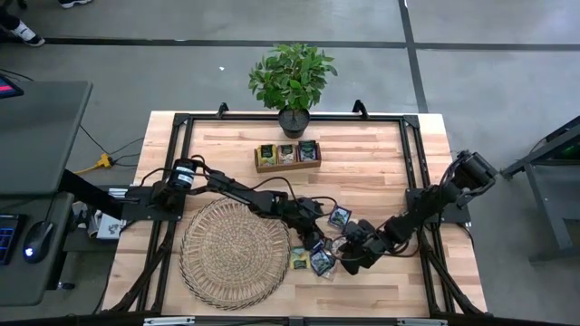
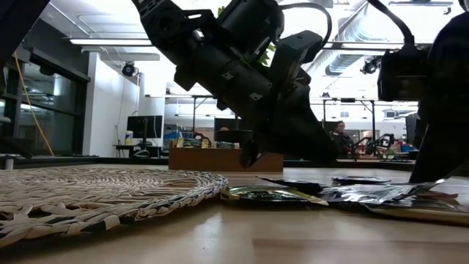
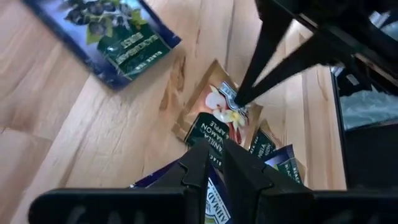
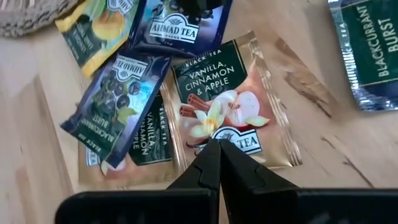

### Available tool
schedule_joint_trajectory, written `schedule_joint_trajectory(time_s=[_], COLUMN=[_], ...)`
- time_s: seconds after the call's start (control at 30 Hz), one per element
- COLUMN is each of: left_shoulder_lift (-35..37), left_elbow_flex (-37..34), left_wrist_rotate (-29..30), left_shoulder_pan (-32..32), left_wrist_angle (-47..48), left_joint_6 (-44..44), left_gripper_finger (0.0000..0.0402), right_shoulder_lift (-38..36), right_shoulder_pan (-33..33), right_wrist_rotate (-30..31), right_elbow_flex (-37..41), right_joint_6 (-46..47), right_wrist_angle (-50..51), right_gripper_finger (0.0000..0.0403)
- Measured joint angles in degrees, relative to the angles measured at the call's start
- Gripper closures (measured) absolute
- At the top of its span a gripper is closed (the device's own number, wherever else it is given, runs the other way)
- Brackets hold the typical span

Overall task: Pick & Place Tea
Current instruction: Put the brown tea bag into the middle section of the wooden organizer

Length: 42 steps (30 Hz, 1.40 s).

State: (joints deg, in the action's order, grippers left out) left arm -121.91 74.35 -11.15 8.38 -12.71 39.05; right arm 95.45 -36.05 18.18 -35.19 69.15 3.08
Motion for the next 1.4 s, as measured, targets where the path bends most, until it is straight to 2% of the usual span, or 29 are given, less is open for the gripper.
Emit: schedule_joint_trajectory(time_s=[0.57,0.8,1.07,1.3,1.4], left_shoulder_lift=[0.0,0.0,-1.85,-2.27,-2.25], left_elbow_flex=[0.0,0.0,0.63,4.03,4.44], left_wrist_rotate=[1.61,1.68,2.47,4.75,2.98], left_shoulder_pan=[-0.07,-0.09,-0.07,-0.55,-1.43], left_wrist_angle=[1.03,2.93,2.03,9.07,10.25], left_joint_6=[2.74,6.62,10.59,11.39,14.16], left_gripper_finger=[0.0357,0.0357,0.0356,0.0352,0.0335], right_shoulder_lift=[0.16,0.14,0.14,0.14,0.14], right_shoulder_pan=[-0.04,0.0,1.37,2.34,2.34], right_wrist_rotate=[3.96,3.87,4.38,4.84,4.89], right_elbow_flex=[0.13,0.18,0.26,0.58,0.58], right_joint_6=[21.96,27.62,28.56,28.08,27.97], right_wrist_angle=[4.07,4.08,3.9,2.39,2.39], right_gripper_finger=[0.0403,0.0403,0.0403,0.0403,0.0403])
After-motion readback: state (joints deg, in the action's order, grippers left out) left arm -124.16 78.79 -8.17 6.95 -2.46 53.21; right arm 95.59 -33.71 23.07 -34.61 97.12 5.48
